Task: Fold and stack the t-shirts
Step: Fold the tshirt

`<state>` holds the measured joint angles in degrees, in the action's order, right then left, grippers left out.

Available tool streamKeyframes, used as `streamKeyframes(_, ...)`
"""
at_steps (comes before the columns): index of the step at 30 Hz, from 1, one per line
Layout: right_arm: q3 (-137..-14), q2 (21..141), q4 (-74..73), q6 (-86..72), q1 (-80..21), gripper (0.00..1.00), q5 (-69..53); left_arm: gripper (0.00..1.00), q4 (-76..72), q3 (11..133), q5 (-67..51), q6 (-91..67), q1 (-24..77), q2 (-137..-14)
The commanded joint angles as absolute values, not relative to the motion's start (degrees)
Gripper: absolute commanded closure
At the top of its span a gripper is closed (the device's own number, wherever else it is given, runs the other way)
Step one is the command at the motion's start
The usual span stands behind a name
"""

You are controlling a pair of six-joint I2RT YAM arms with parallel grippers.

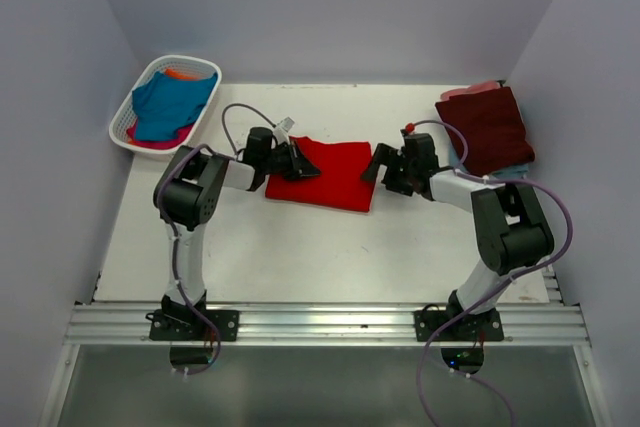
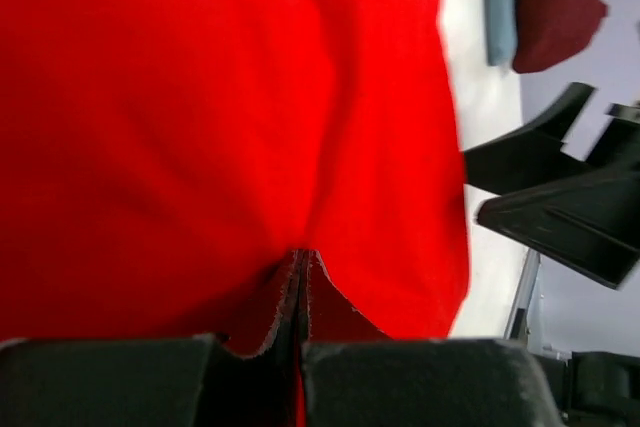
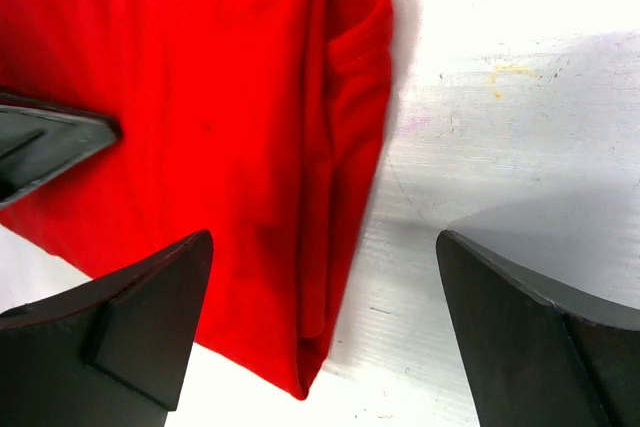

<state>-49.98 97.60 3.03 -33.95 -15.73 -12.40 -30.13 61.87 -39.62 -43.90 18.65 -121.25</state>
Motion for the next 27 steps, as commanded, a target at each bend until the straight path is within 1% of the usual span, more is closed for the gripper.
streamKeyframes(1,-50.01,98.96,2.46,-32.52,-15.64,0.01,-10.19,1.00,-25.23,64.42,-34.72,-41.49,19.77,-122.78)
streamKeyframes(8,-50.54,105.02,7.46,-35.68,-15.64,0.01,-14.50,1.00,-17.41,66.01,-27.87,-37.53,21.27,-123.57)
streamKeyframes(14,-51.15,113.10,14.58,-40.16,-16.61,0.02,-20.29,1.00,-18.98,63.90,-27.77,-38.58,22.76,-123.58)
streamKeyframes(16,-52.20,115.92,17.13,-42.09,-17.49,0.08,-22.14,1.00,-19.51,63.46,-27.95,-39.29,23.29,-123.58)
streamKeyframes(17,-52.47,118.45,19.23,-42.80,-18.53,0.15,-24.15,1.00,-19.95,63.20,-28.04,-39.46,23.38,-123.57)
streamKeyframes(19,-53.17,120.14,20.82,-44.72,-19.42,0.25,-25.92,1.00,-20.39,62.93,-28.56,-39.90,23.55,-123.58)
streamKeyframes(20,-53.17,120.93,22.66,-45.26,-20.21,0.35,-26.45,1.00,-20.39,62.76,-28.56,-39.90,23.55,-123.49)
streamKeyframes(22,-53.09,121.11,23.55,-46.31,-20.74,0.43,-27.51,1.00,-20.39,62.49,-28.39,-39.81,23.55,-123.31)
streamKeyframes(24,-53.61,120.76,23.38,-46.76,-21.97,0.54,-28.38,1.00,-20.48,62.23,-28.65,-39.90,23.55,-123.22)
streamKeyframes(27,-54.40,119.28,20.22,-45.71,-23.81,0.55,-27.78,1.00,-21.00,61.79,-29.18,-40.25,23.55,-122.96)
